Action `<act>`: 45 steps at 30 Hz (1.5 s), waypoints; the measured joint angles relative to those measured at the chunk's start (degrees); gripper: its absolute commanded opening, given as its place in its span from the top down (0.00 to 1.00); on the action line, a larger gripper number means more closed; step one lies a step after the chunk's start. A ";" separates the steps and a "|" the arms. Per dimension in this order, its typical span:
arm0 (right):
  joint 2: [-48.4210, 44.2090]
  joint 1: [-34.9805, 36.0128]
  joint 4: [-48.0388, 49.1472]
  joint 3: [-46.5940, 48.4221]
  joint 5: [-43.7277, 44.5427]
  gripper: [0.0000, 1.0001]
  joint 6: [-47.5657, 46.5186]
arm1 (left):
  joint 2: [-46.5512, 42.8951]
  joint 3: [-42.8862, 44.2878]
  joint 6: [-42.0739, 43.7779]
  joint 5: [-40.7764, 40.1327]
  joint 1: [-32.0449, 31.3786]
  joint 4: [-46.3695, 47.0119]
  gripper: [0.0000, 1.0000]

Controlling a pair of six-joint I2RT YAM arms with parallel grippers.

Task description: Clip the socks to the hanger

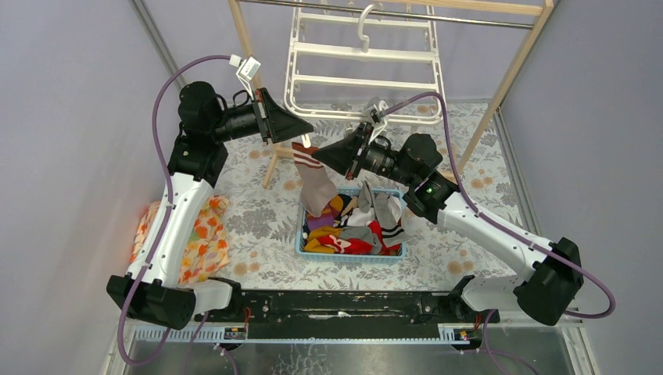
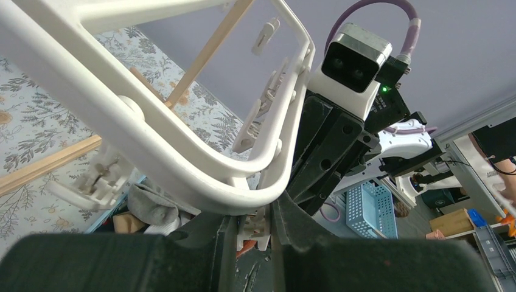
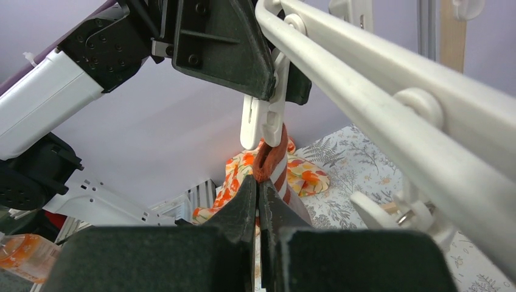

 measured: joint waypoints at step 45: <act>1.25 -1.49 -0.46 4.39 -3.32 1.00 0.68 | -0.48 -0.61 2.93 4.92 0.85 -0.61 0.01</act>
